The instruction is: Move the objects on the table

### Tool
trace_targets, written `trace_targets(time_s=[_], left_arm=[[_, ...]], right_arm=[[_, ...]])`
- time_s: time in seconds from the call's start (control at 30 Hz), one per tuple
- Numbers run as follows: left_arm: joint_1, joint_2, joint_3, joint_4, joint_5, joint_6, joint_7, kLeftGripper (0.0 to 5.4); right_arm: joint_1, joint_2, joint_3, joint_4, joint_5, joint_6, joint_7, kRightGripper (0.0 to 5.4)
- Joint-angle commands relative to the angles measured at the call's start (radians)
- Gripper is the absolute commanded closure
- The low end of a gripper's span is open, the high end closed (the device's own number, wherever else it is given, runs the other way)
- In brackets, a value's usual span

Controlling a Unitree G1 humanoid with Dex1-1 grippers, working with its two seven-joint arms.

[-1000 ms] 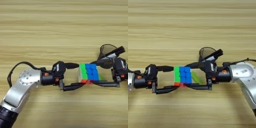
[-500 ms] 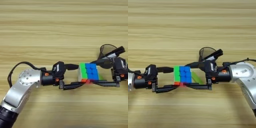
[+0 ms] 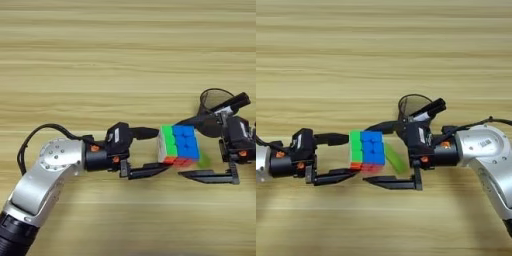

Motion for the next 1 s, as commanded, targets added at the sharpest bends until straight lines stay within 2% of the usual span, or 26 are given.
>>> trace_targets(time_s=[0.03, 0.17, 0.27, 0.4, 0.57, 0.7, 0.9, 1.0], left_arm=[[-0.007, -0.002, 0.001, 0.009, 0.001, -0.009, 0.004, 2.13], [-0.003, -0.003, 0.009, 0.017, 0.0, -0.013, 0.009, 2.13], [-0.005, -0.008, 0.022, 0.03, 0.009, -0.012, 0.035, 2.13], [-0.011, -0.025, 0.042, 0.068, 0.032, -0.026, 0.088, 2.13], [-0.035, -0.058, 0.095, 0.141, 0.08, -0.034, 0.211, 2.13], [-0.076, -0.091, 0.115, 0.236, 0.168, -0.015, 0.35, 2.13], [-0.078, -0.139, 0.082, 0.319, 0.237, 0.001, 0.44, 2.13], [-0.081, -0.164, 0.051, 0.393, 0.281, -0.001, 0.468, 2.13]], right_arm=[[-0.006, 0.006, -0.018, -0.018, 0.034, 0.012, -0.005, 0.01], [-0.016, 0.021, -0.068, -0.031, 0.109, 0.038, -0.038, 0.0], [-0.018, 0.043, -0.101, -0.026, 0.126, 0.035, -0.085, 0.0], [-0.023, 0.101, -0.171, -0.005, 0.139, 0.016, -0.199, 0.0], [-0.016, 0.158, -0.247, 0.057, 0.036, -0.048, -0.376, 0.0], [-0.024, 0.178, -0.294, 0.112, 0.003, -0.08, -0.455, 0.0], [-0.031, 0.194, -0.315, 0.137, -0.002, -0.098, -0.495, 0.0], [-0.029, 0.2, -0.321, 0.147, -0.005, -0.107, -0.509, 0.0]])
